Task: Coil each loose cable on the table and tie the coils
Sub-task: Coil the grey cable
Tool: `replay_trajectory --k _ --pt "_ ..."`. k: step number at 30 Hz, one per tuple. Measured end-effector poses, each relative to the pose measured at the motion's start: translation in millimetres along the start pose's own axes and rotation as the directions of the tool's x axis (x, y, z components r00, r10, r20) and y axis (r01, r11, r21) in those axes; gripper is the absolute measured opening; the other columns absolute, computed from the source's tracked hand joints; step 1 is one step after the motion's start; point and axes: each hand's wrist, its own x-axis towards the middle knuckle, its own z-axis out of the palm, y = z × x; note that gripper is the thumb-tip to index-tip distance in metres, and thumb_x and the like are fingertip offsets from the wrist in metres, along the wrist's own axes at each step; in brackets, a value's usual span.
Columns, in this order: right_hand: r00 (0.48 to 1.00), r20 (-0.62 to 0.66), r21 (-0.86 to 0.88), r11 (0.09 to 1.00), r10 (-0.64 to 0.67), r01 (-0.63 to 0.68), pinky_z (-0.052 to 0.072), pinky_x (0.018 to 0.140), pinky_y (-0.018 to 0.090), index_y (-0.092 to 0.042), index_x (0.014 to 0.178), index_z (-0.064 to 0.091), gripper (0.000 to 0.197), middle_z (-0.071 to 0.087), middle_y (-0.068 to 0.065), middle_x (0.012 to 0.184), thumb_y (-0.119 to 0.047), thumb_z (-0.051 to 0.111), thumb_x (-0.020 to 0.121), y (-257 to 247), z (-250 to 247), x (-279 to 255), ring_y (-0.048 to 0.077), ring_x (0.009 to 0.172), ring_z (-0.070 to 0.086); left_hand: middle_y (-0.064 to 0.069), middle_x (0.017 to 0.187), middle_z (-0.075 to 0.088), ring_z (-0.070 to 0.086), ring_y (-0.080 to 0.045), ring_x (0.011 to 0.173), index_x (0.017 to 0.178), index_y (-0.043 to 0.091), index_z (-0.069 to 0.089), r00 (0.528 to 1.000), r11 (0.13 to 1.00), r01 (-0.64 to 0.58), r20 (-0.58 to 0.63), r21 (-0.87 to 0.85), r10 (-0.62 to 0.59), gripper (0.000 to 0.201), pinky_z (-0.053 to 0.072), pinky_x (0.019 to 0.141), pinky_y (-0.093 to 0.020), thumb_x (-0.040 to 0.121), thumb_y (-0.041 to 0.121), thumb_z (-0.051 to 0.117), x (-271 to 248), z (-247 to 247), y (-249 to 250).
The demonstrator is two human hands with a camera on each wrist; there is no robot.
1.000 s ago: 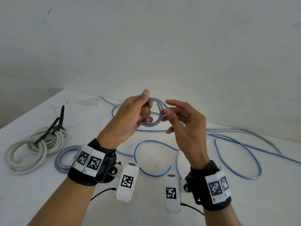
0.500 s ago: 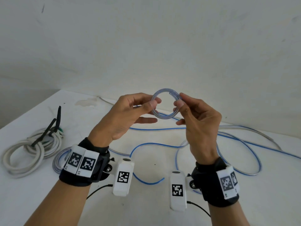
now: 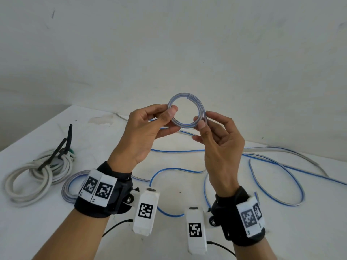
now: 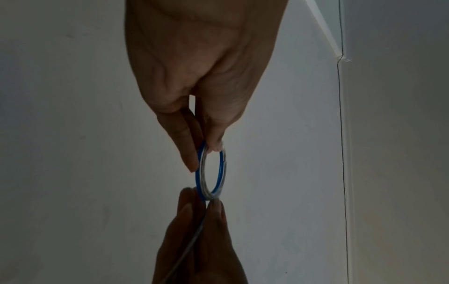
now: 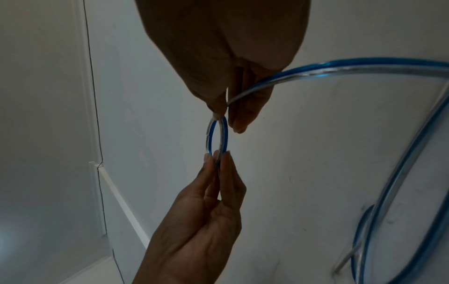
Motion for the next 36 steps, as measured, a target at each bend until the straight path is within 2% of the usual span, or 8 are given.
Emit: replay_trajectory --k 6,8,11,15,18,21,28,36 --pt "0.996 -0.088 0.035 0.999 -0.009 0.012 0.058 0.062 0.029 -0.01 0.1 0.064 0.014 0.077 0.015 0.098 -0.007 0.074 0.091 -1 0 -1 0.027 0.088 0.077 -0.018 0.099 0.069 0.072 -0.022 0.082 0.098 0.005 0.075 0.996 0.997 0.068 0.06 -0.032 -0.066 0.024 0.061 0.078 -0.03 0.08 0.022 0.073 -5 13 -9" --pt "1.0 -0.024 -0.004 1.0 -0.005 0.005 0.056 0.061 0.027 -0.009 0.101 0.066 0.012 0.077 0.015 0.095 -0.007 0.073 0.091 -4 -8 5 0.027 0.084 0.077 -0.014 0.098 0.071 0.073 -0.022 0.084 0.106 0.007 0.075 0.992 0.993 0.077 0.09 0.084 -0.085 0.025 0.061 0.078 -0.033 0.085 0.022 0.073 -4 6 -7" --pt "0.979 0.201 -0.144 0.99 0.031 -0.001 0.056 0.062 0.026 -0.015 0.099 0.071 0.01 0.079 0.007 0.091 -0.007 0.071 0.092 -5 -19 12 0.026 0.079 0.076 -0.013 0.095 0.071 0.073 -0.022 0.081 0.119 0.012 0.072 0.99 0.947 -0.014 0.141 0.32 -0.033 0.032 0.062 0.076 -0.035 0.089 0.021 0.073 0 -7 -3" --pt "0.921 0.382 -0.308 0.95 0.079 0.047 0.055 0.064 0.026 -0.022 0.097 0.074 0.019 0.078 0.001 0.087 -0.004 0.069 0.094 -4 -27 14 0.022 0.076 0.075 -0.013 0.078 0.072 0.069 -0.022 0.071 0.103 0.008 0.078 0.941 0.881 0.009 0.293 0.473 -0.167 0.027 0.062 0.076 -0.038 0.083 0.025 0.075 -1 -20 5" --pt "0.907 0.413 -0.357 0.931 0.081 0.08 0.055 0.066 0.026 -0.023 0.095 0.076 0.019 0.077 0.0 0.086 -0.005 0.071 0.093 -6 -31 16 0.019 0.074 0.072 -0.015 0.084 0.077 0.075 -0.027 0.08 0.098 0.007 0.079 0.922 0.85 0.029 0.314 0.527 -0.227 0.03 0.063 0.081 -0.04 0.073 0.024 0.081 -1 -22 6" --pt "0.912 0.403 -0.367 0.926 0.072 0.089 0.057 0.068 0.029 -0.024 0.095 0.078 0.018 0.077 -0.001 0.086 -0.007 0.072 0.092 -7 -32 17 0.019 0.077 0.072 -0.015 0.082 0.077 0.076 -0.033 0.082 0.097 0.005 0.079 0.948 0.829 -0.023 0.277 0.559 -0.16 0.023 0.063 0.079 -0.043 0.078 0.016 0.083 0 -20 4" --pt "0.969 0.247 -0.245 0.966 -0.015 0.077 0.057 0.062 0.024 -0.021 0.097 0.076 0.016 0.077 -0.001 0.087 -0.007 0.069 0.095 -10 -25 15 0.018 0.074 0.073 -0.018 0.083 0.075 0.075 -0.025 0.076 0.098 0.003 0.077 0.989 0.915 -0.057 0.148 0.399 -0.003 0.016 0.061 0.069 -0.033 0.085 0.012 0.077 3 -23 10" --pt "0.985 0.165 -0.177 0.981 -0.047 0.077 0.055 0.053 0.024 -0.02 0.105 0.075 0.016 0.076 0.008 0.089 -0.012 0.074 0.091 -9 -8 2 0.029 0.078 0.069 -0.014 0.084 0.077 0.076 -0.027 0.077 0.101 0.002 0.074 0.994 0.968 0.019 0.099 0.249 -0.045 0.015 0.061 0.069 -0.029 0.09 0.013 0.071 0 -15 14"
